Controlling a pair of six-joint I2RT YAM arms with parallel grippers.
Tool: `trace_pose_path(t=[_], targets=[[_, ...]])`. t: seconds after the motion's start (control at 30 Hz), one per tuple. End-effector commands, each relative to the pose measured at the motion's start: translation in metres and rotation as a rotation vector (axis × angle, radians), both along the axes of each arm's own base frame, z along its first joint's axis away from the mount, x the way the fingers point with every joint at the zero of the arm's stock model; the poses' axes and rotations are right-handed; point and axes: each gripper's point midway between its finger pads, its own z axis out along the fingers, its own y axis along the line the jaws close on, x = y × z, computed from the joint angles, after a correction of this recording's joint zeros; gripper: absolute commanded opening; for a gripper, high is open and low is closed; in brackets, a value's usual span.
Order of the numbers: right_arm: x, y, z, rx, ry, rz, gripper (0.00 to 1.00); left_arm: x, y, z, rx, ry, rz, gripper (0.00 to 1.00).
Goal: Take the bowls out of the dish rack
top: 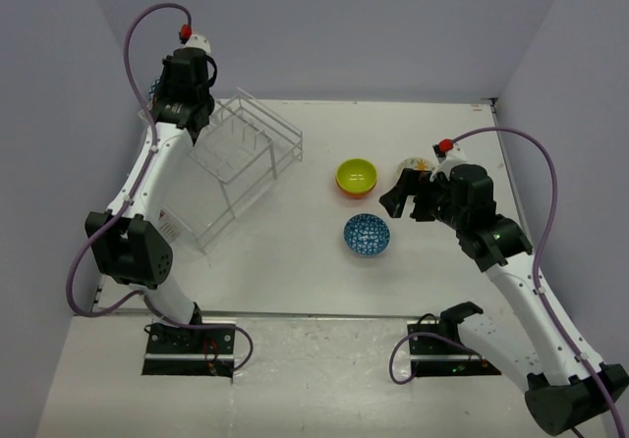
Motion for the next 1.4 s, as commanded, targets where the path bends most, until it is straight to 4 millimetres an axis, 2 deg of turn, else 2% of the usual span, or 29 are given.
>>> trace_pose_path(t=[0.0,0.1,0.53,1.17,1.37], targets=[[0.002,0.004,0.014,0.019,-0.063,0.031,0.99,0.009,-0.013,0.009,-0.044,-0.074,-0.058,0.1],[0.002,0.004,0.015,0.019,-0.065,0.033,0.99,0.008,-0.013,0.011,-0.042,-0.077,-0.057,0.0],[0.0,0.006,0.021,0.033,-0.077,0.042,0.99,-0.015,-0.016,0.055,0.007,-0.164,-0.051,0.0],[-0.002,0.006,0.026,0.04,-0.091,0.05,0.99,-0.026,-0.02,0.065,0.013,-0.191,-0.063,0.0],[-0.003,0.009,0.029,0.049,-0.099,0.062,0.99,-0.039,-0.029,0.081,-0.032,-0.243,-0.098,0.0]])
